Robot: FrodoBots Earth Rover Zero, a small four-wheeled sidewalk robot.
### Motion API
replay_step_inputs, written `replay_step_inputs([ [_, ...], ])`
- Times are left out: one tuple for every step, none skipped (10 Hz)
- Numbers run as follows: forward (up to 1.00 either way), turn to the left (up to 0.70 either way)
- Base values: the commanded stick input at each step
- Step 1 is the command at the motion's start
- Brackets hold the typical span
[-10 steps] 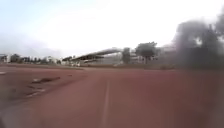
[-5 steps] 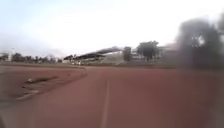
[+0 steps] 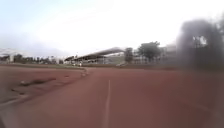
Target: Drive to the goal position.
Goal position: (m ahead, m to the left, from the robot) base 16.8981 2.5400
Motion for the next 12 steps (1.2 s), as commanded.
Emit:
replay_step_inputs([
  [0.7,0.0],
  [0.7,0.0],
  [0.7,0.0],
  [0.7,0.0],
  [0.7,0.0],
  [0.7,0.0],
  [0.7,0.0],
  [0.7,0.0],
  [0.7,0.0],
  [0.7,0.0],
  [0.7,0.0],
  [0.7,0.0],
])
